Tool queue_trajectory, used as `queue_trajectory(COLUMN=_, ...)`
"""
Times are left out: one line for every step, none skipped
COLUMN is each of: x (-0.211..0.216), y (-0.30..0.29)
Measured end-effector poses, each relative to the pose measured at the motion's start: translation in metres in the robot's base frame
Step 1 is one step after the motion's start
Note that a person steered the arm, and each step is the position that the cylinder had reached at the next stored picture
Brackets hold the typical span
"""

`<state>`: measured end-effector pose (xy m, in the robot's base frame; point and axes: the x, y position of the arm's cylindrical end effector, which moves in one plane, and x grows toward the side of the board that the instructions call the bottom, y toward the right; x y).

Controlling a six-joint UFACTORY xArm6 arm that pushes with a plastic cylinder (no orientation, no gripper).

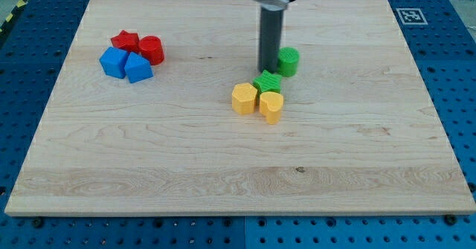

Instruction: Slide green circle to the top right

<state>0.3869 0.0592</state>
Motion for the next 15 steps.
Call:
queue_trajectory(x=-0.005, y=0.044)
queue_trajectory(x=-0.007, y=0.092)
queue_trajectory(x=-0.030, y=0.138)
queue_trajectory(x=-0.058, y=0.168)
queue_trajectory(x=-0.080, y=0.192)
queue_trajectory(x=-0.094, y=0.202)
queue_trajectory(x=-0.071, y=0.200)
queue_trajectory(x=-0.067, y=0.166)
queue_trajectory(x=-0.077, y=0.157)
queue_trajectory(x=-0.078, y=0.168)
queue_trajectory(x=-0.089, y=0.184)
queue_trajectory(x=-0.102, y=0.196)
queue_trajectory(x=-0.105, y=0.194)
queue_trajectory(x=-0.102, y=0.175)
queue_trajectory(x=-0.109, y=0.161)
